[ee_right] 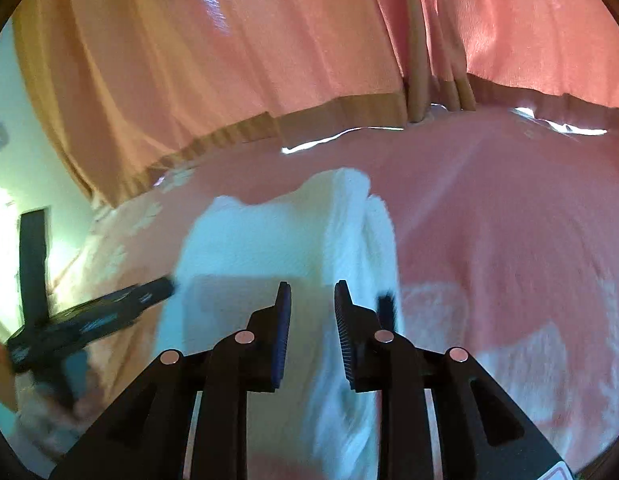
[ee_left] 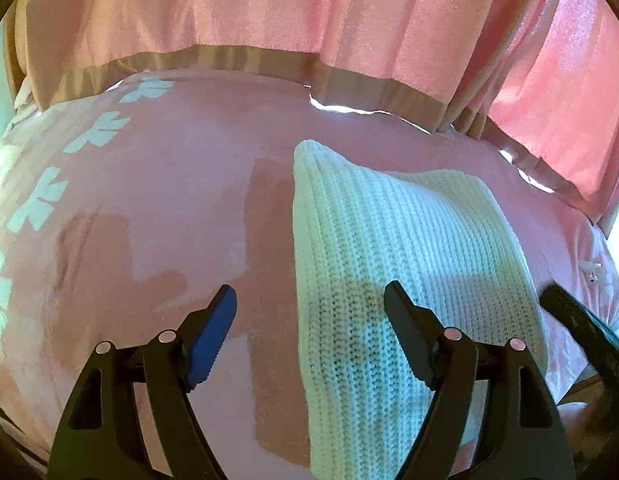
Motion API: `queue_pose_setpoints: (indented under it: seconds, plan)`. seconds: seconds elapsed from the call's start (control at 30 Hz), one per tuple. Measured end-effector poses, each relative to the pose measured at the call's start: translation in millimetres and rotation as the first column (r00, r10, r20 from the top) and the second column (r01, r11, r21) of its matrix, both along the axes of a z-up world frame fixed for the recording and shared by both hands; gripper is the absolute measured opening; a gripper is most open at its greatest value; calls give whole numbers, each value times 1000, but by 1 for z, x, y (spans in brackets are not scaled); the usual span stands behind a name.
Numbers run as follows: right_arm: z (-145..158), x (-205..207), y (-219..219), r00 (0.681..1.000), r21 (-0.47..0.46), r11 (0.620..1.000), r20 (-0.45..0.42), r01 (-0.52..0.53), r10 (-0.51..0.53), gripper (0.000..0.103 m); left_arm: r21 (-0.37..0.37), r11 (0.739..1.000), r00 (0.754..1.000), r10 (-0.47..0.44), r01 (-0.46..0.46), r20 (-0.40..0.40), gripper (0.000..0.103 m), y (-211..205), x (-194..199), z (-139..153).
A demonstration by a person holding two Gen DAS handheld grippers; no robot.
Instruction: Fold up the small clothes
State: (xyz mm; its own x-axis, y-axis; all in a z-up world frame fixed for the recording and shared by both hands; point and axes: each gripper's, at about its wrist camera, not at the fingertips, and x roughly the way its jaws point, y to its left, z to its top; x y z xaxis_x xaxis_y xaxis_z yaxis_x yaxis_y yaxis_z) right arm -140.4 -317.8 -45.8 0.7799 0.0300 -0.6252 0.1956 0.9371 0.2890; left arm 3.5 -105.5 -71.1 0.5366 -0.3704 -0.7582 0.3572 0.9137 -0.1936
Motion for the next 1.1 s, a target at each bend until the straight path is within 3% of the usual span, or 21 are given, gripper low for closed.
queue_pose_setpoints:
  seconds: [0.1,0.17,0.2,0.3,0.37,0.5,0.93,1.1]
  plan:
    - [-21,-10,13,998,-9,1000,-66,-22,21,16,9,1000,1000,2,-2,2,74,-3,-3,0]
    - [-41,-3,12,989,-39,999,-147,-12,6,0,15,1000,1000,3,-3,7,74,-5,-5,0]
    - [-51,-2,10,984,-45,999,-179,-1,-7,0,19,1000,1000,5,-5,12,74,-6,-6,0]
    - [-39,-11,6,992,-6,1000,-126,17,-18,0,32,999,1000,4,-5,23,75,-8,-8,0]
    - [-31,-14,10,994,-62,998,-110,19,-26,0,33,999,1000,4,-5,20,77,-7,-8,-1]
    - [-57,-3,9,979,-66,998,-204,5,-18,0,37,999,1000,5,-6,20,78,-9,-9,-1]
    - [-30,-29,14,991,-59,997,-125,51,-58,2,40,999,1000,2,-2,8,78,-8,-16,-2]
    - [-25,-31,12,992,-65,997,-112,50,-57,2,49,999,1000,-14,15,-13,84,-10,-25,-6]
